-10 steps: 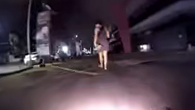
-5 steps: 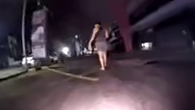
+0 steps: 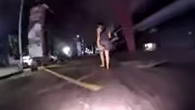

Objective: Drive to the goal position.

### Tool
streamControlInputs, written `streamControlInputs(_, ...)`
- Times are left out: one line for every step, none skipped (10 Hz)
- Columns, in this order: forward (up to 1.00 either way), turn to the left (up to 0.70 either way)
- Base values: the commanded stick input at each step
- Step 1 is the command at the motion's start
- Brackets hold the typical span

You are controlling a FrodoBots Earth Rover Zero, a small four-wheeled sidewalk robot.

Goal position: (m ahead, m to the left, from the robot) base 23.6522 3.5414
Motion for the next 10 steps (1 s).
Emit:
streamControlInputs(1.00, 0.00)
streamControlInputs(1.00, 0.00)
streamControlInputs(1.00, 0.00)
streamControlInputs(1.00, 0.00)
streamControlInputs(1.00, 0.00)
streamControlInputs(1.00, 0.00)
streamControlInputs(1.00, 0.00)
streamControlInputs(1.00, 0.00)
streamControlInputs(1.00, 0.00)
streamControlInputs(1.00, 0.00)
